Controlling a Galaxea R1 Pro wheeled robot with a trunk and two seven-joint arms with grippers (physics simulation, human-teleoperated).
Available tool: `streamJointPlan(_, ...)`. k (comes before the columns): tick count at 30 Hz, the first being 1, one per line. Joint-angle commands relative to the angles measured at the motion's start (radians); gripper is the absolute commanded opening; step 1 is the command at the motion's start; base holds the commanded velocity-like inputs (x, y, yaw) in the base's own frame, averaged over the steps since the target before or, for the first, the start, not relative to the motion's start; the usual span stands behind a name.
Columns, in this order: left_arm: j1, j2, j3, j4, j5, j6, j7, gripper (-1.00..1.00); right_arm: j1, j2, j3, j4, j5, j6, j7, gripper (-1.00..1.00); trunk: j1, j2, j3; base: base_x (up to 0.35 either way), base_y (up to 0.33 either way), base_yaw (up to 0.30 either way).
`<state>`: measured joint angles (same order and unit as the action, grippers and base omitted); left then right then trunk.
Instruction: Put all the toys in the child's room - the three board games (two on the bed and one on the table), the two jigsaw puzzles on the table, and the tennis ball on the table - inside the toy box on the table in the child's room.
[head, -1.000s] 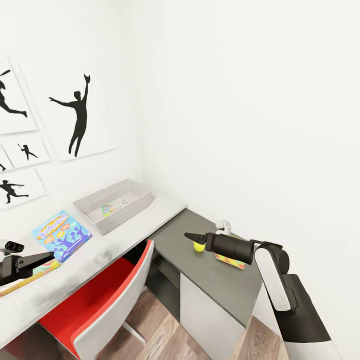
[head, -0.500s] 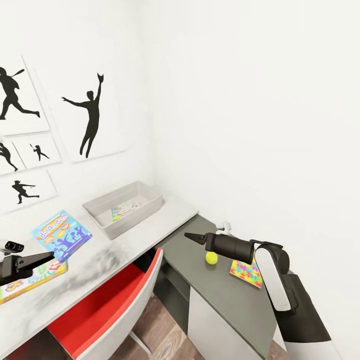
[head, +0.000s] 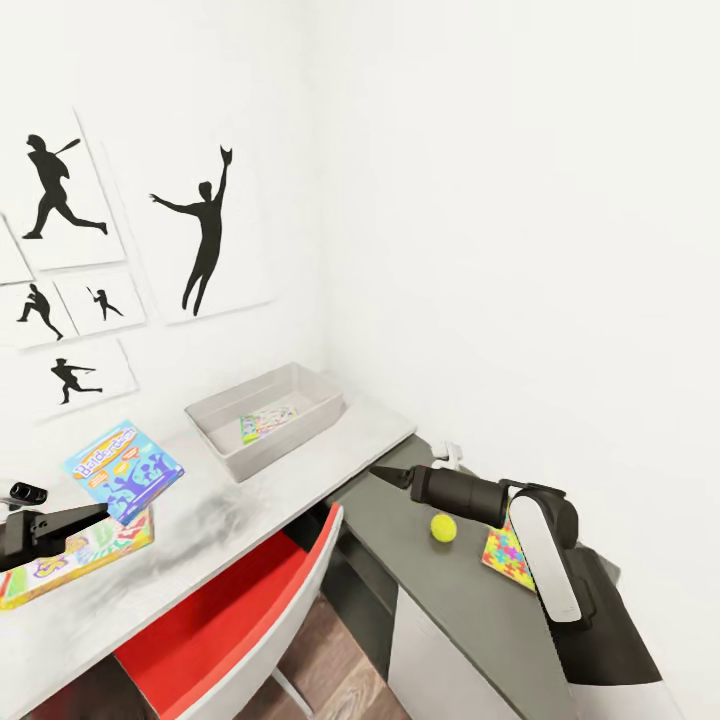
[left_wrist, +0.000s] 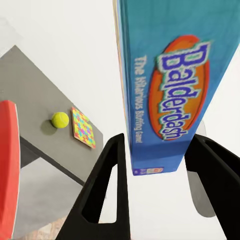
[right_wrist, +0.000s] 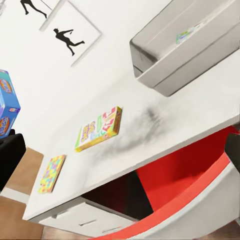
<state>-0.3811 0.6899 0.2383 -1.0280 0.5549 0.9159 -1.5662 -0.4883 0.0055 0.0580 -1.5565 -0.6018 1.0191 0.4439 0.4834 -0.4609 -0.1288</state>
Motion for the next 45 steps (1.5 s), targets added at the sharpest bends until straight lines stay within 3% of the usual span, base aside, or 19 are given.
streamJointPlan(1, -0.001, 0.0, -0.001, 0.0, 0.0, 0.01, -0.005, -1.0, -0.001, 0.001, -0.001, 0.0, 0.008, 0.004, 0.008, 1.0, 0.001, -0.002, -0.002, 0.22, 0.153, 0.27)
streamJointPlan(17, -0.001, 0.0, -0.001, 0.0, 0.0, 0.009, -0.005, -1.0, -0.001, -0.001, -0.002, 0.002, 0.005, 0.003, 0.009, 1.0, 0.001, -0.002, -0.002, 0.199, 0.092, 0.261)
streamJointPlan(45, -0.001, 0.0, 0.0, 0.0, 0.0, 0.009, -0.005, -1.0, -0.001, -0.001, -0.003, 0.004, 0.002, -0.021, 0.01, 1.0, 0.001, -0.002, -0.002, 0.117, 0.062, 0.002)
